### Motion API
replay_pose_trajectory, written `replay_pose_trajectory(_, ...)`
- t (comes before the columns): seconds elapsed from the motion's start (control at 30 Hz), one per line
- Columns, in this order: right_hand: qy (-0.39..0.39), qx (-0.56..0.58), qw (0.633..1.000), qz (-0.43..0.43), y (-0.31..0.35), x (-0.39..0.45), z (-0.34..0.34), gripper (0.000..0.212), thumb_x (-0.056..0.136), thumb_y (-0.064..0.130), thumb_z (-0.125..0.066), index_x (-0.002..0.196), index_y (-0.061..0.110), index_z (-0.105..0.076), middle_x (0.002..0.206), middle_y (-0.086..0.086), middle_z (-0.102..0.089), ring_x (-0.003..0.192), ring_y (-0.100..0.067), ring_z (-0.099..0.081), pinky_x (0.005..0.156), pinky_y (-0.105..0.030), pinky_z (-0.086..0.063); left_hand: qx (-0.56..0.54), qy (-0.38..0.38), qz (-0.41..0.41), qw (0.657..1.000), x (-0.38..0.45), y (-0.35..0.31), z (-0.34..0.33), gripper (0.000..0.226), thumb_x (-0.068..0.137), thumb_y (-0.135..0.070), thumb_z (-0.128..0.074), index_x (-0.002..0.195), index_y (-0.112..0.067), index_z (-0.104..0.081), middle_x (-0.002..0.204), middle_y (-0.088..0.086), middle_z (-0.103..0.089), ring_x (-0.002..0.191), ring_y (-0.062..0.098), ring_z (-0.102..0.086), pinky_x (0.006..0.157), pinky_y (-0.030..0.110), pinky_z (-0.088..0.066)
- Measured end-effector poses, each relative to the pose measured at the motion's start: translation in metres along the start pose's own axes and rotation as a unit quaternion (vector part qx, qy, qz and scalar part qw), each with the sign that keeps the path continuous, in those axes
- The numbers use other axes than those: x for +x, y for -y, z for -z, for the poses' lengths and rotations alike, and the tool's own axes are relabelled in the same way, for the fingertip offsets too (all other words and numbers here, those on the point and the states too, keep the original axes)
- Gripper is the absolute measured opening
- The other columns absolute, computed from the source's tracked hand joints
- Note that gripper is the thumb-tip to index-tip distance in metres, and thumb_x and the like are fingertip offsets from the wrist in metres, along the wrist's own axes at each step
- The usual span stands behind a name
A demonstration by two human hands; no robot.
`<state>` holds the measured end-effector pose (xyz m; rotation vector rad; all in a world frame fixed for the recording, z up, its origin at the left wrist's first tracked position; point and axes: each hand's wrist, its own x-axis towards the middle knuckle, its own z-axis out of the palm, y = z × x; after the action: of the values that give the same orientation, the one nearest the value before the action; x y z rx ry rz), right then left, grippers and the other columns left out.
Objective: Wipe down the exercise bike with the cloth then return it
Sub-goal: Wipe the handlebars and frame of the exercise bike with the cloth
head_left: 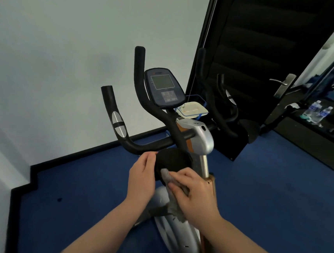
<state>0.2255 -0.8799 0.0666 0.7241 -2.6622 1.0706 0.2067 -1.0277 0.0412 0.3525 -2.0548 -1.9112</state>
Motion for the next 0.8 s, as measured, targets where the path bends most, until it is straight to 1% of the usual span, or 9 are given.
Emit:
replay_pose_trajectory(0.07, 0.026, -0.098, 0.994, 0.043, -0.003, 0.000, 0.020, 0.022, 0.085, 0.020, -0.066, 0.104, 0.030, -0.072, 0.093, 0.015, -0.061, 0.083, -0.002, -0.056, 0.064, -0.013, -0.043, 0.039, 0.010, 0.006, 0.999, 0.009, -0.005, -0.002, 0.022, 0.095, -0.032, -0.046, 0.089, -0.032, -0.067, 0.083, -0.013, -0.068, 0.080, -0.005, -0.059, 0.066, 0.020, -0.044)
replay_pose_trajectory(0.2, -0.132, -0.177, 0.969, 0.114, -0.007, 0.025, 0.046, 0.026, 0.081, 0.015, -0.068, 0.104, 0.026, -0.073, 0.097, 0.005, -0.065, 0.089, -0.013, -0.056, 0.062, -0.023, -0.047, 0.118, 0.070, -0.001, 0.991, 0.031, -0.018, -0.012, 0.017, 0.091, -0.025, -0.052, 0.089, -0.030, -0.068, 0.090, -0.013, -0.067, 0.086, -0.001, -0.058, 0.070, 0.022, -0.042)
replay_pose_trajectory(0.33, -0.143, -0.181, 0.971, 0.057, -0.011, 0.041, 0.018, 0.026, 0.080, 0.011, -0.073, 0.102, 0.024, -0.075, 0.099, 0.002, -0.067, 0.091, -0.020, -0.059, 0.058, -0.031, -0.052, 0.170, 0.093, -0.028, 0.981, 0.035, -0.023, -0.025, 0.023, 0.094, -0.017, -0.046, 0.096, -0.022, -0.068, 0.099, -0.003, -0.068, 0.093, 0.011, -0.058, 0.079, 0.028, -0.044)
replay_pose_trajectory(0.4, -0.176, -0.125, 0.976, 0.014, -0.021, 0.031, 0.001, 0.029, 0.078, 0.006, -0.074, 0.102, 0.023, -0.075, 0.102, 0.000, -0.065, 0.092, -0.019, -0.056, 0.065, -0.025, -0.049, 0.172, 0.077, -0.049, 0.981, 0.034, -0.020, -0.026, 0.027, 0.095, -0.013, -0.044, 0.098, -0.021, -0.069, 0.101, -0.003, -0.068, 0.094, 0.011, -0.058, 0.080, 0.024, -0.042)
replay_pose_trajectory(0.5, -0.220, -0.060, 0.974, -0.017, -0.032, 0.005, -0.016, 0.031, 0.078, 0.003, -0.073, 0.104, 0.020, -0.075, 0.102, 0.000, -0.060, 0.093, -0.006, -0.051, 0.078, -0.008, -0.041, 0.143, 0.076, -0.041, 0.986, 0.034, -0.018, -0.025, 0.032, 0.096, -0.011, -0.042, 0.094, -0.027, -0.070, 0.099, -0.008, -0.067, 0.091, 0.004, -0.057, 0.075, 0.016, -0.040)
replay_pose_trajectory(0.57, -0.201, -0.027, 0.978, -0.054, -0.029, -0.007, -0.023, 0.030, 0.078, 0.004, -0.075, 0.103, 0.020, -0.075, 0.098, 0.005, -0.058, 0.089, 0.000, -0.052, 0.078, -0.005, -0.041, 0.101, 0.077, -0.010, 0.992, 0.033, -0.020, -0.025, 0.034, 0.096, -0.012, -0.042, 0.091, -0.032, -0.070, 0.097, -0.012, -0.066, 0.090, -0.002, -0.056, 0.073, 0.014, -0.039)
replay_pose_trajectory(0.67, -0.178, 0.051, 0.978, -0.092, -0.017, -0.003, -0.014, 0.027, 0.079, 0.012, -0.075, 0.099, 0.030, -0.074, 0.092, 0.018, -0.056, 0.089, 0.003, -0.056, 0.076, -0.006, -0.044, 0.036, 0.063, 0.031, 0.997, 0.029, -0.021, -0.023, 0.034, 0.095, -0.013, -0.044, 0.090, -0.031, -0.073, 0.096, -0.014, -0.067, 0.093, -0.002, -0.058, 0.079, 0.021, -0.046)
replay_pose_trajectory(0.73, -0.196, 0.046, 0.975, -0.090, -0.010, 0.012, -0.006, 0.025, 0.081, 0.021, -0.073, 0.100, 0.037, -0.071, 0.092, 0.019, -0.055, 0.088, 0.001, -0.057, 0.073, -0.010, -0.046, -0.004, 0.064, 0.058, 0.996, 0.028, -0.023, -0.020, 0.031, 0.096, -0.013, -0.045, 0.094, -0.025, -0.073, 0.097, -0.007, -0.070, 0.095, 0.006, -0.062, 0.084, 0.027, -0.049)
replay_pose_trajectory(0.8, -0.207, 0.002, 0.974, -0.088, 0.001, 0.027, -0.008, 0.024, 0.083, 0.022, -0.070, 0.103, 0.035, -0.070, 0.095, 0.017, -0.056, 0.085, -0.001, -0.057, 0.068, -0.013, -0.048, -0.033, 0.078, 0.073, 0.994, 0.027, -0.024, -0.016, 0.031, 0.097, -0.013, -0.043, 0.097, -0.022, -0.072, 0.099, -0.002, -0.071, 0.095, 0.011, -0.064, 0.084, 0.028, -0.051)
